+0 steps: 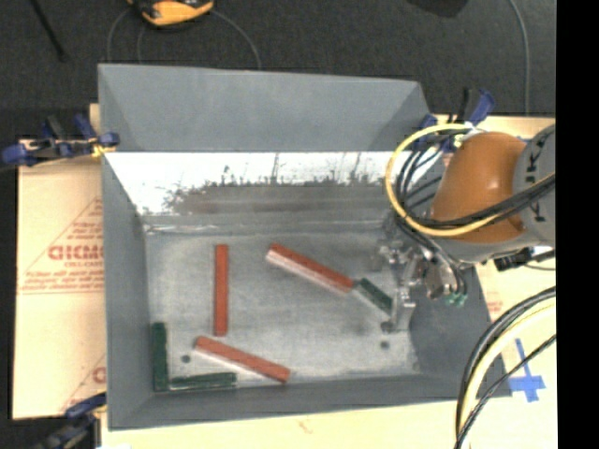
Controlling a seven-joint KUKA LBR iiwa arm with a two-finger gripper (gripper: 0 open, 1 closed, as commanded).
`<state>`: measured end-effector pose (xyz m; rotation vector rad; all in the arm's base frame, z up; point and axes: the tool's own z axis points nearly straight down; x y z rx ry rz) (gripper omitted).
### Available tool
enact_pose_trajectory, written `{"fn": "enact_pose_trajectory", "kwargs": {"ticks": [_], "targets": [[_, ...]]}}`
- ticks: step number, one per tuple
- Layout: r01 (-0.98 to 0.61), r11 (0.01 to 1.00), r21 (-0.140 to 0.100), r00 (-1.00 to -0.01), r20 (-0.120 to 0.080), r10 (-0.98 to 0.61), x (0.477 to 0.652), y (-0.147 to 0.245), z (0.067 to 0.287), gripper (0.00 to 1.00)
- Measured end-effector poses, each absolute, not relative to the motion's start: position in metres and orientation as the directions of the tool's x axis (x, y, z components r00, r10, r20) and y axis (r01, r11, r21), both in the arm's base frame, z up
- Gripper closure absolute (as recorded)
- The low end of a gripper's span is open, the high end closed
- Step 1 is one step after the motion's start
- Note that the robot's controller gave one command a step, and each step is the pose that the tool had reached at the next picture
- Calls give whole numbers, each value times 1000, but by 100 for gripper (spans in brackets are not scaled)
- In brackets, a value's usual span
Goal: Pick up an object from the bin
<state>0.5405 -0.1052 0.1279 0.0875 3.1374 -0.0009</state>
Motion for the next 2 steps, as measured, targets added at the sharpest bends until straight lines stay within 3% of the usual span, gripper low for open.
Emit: {"fn": "enact_pose_trajectory", "kwargs": {"ticks": [1, 2], "targets": [[119, 993, 4, -993, -2, 119, 536, -100, 103, 0], [226, 974, 0, -974, -2, 226, 529, -85, 88, 100]]}}
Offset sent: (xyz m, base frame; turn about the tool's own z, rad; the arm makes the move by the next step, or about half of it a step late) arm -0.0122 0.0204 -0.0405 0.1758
